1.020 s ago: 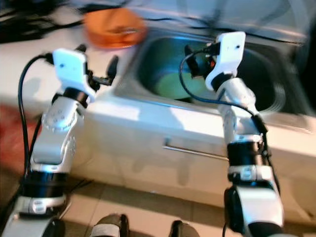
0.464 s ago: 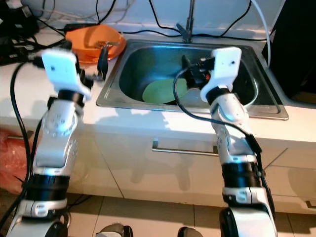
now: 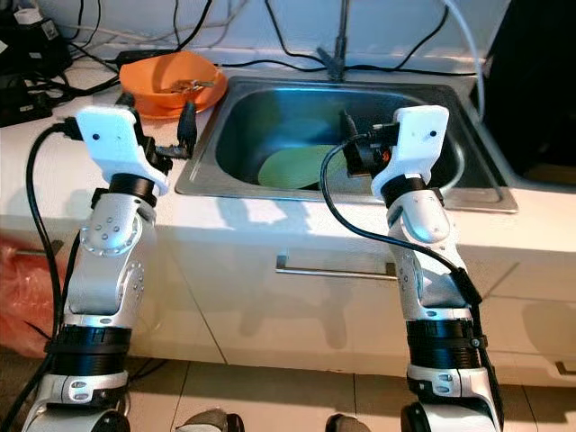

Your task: Kitchen organization

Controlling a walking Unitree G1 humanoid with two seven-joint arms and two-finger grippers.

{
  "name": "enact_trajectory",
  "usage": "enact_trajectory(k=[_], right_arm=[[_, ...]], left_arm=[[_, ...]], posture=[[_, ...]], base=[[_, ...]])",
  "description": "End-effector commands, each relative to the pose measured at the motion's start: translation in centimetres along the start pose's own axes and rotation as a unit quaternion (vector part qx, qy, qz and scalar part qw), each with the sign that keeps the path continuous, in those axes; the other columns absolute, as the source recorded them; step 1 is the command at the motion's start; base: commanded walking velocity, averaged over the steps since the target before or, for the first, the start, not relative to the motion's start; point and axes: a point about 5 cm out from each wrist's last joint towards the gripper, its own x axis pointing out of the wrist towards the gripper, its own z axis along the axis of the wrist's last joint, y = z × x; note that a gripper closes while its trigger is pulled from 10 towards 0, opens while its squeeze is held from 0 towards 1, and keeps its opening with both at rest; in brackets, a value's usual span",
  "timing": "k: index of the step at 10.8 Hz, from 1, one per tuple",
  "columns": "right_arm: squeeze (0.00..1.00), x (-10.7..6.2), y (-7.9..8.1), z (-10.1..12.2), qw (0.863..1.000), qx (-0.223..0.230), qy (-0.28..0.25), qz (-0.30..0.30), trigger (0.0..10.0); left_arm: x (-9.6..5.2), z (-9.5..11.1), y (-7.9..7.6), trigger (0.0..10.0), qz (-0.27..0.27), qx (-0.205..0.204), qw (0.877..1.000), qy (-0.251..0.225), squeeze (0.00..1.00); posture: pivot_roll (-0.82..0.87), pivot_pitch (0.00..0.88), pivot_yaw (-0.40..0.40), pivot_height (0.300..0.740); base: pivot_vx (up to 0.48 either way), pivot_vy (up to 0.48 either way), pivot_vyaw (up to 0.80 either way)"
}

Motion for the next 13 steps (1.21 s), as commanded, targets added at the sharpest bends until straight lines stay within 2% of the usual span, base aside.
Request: enact_trajectory(k=[1, 6, 10, 13], right_arm=[[0.00, -0.2, 0.2, 0.4, 1.000, -0.006, -0.007, 0.000, 10.0], [0.00, 0.4, 1.0, 0.8, 0.999, -0.016, -0.016, 0.023, 10.0], [0.00, 0.5, 0.8, 1.0, 0.999, -0.023, -0.018, 0.026, 10.0], [0.00, 0.6, 0.5, 0.9, 0.999, -0.026, -0.015, 0.022, 10.0]], left_arm=[[0.0, 0.3, -0.1, 10.0, 0.005, -0.002, 1.000, -0.004, 0.00], [0.7, 1.1, 0.1, 10.0, 0.016, -0.012, 1.000, -0.017, 0.00], [0.9, 1.1, 0.2, 10.0, 0.027, -0.020, 0.999, -0.018, 0.00], [1.0, 1.0, -0.1, 10.0, 0.035, -0.016, 0.999, -0.022, 0.00]], posture=[[0.06, 0.000, 0.023, 0.740], [0.05, 0.000, 0.009, 0.740], [0.03, 0.000, 0.001, 0.740], [0.03, 0.000, 0.002, 0.740]], base=[[0.296, 0.000, 0.00], [0.314, 0.000, 0.00], [0.309, 0.261, 0.00], [0.000, 0.000, 0.00]])
